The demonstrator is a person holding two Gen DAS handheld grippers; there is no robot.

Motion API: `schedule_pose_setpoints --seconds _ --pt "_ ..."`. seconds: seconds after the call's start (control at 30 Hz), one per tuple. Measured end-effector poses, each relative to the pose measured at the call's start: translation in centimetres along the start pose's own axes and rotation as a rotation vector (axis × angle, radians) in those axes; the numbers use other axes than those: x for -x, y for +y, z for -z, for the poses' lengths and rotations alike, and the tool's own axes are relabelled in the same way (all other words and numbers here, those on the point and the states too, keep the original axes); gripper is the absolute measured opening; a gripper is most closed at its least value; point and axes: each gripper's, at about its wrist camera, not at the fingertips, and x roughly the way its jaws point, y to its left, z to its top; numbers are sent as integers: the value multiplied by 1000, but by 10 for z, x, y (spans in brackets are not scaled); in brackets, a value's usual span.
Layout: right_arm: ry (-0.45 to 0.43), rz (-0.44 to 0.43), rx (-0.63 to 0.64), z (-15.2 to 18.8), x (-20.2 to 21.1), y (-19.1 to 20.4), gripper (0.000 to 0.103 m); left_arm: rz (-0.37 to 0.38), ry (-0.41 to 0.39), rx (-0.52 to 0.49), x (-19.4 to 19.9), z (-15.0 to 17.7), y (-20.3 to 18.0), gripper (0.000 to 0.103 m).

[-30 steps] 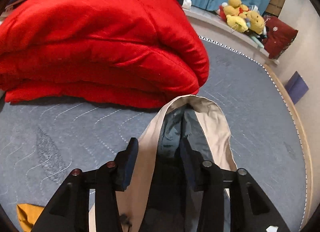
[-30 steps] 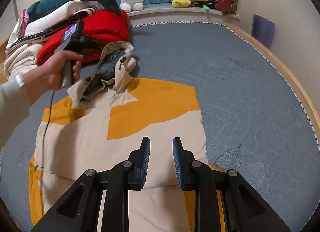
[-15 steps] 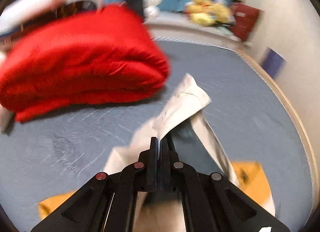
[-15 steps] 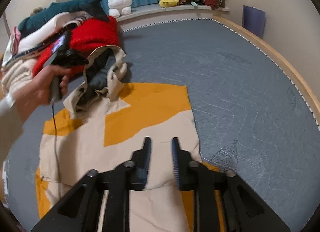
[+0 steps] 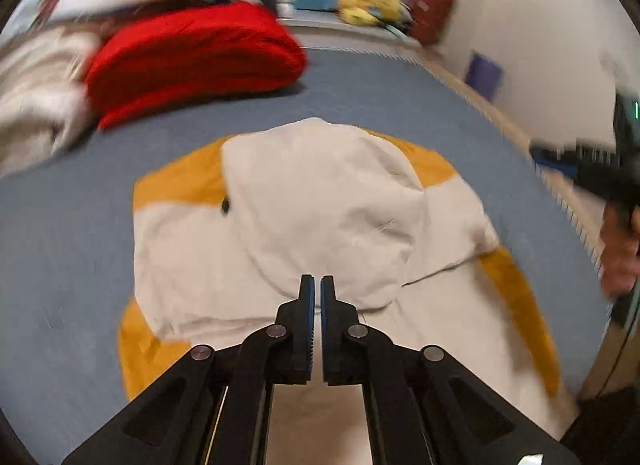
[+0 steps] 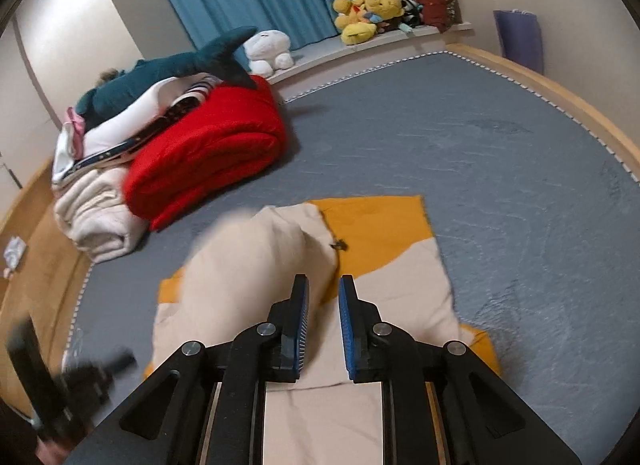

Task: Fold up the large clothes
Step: 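Fold the held hood down over the jacket body with the left tool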

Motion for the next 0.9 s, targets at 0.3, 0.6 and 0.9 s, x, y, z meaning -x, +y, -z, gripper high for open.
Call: schedule_pose_setpoints --seconds 0.3,0.6,0.9 --pt "201 -99 -61 33 -58 3 28 134 110 366 -80 10 63 9" --pt "382 -165 -153 72 -138 18 36 335 148 669 -138 33 95 33" --pt "414 -233 -173 96 -174 22 20 379 79 730 -129 40 96 4"
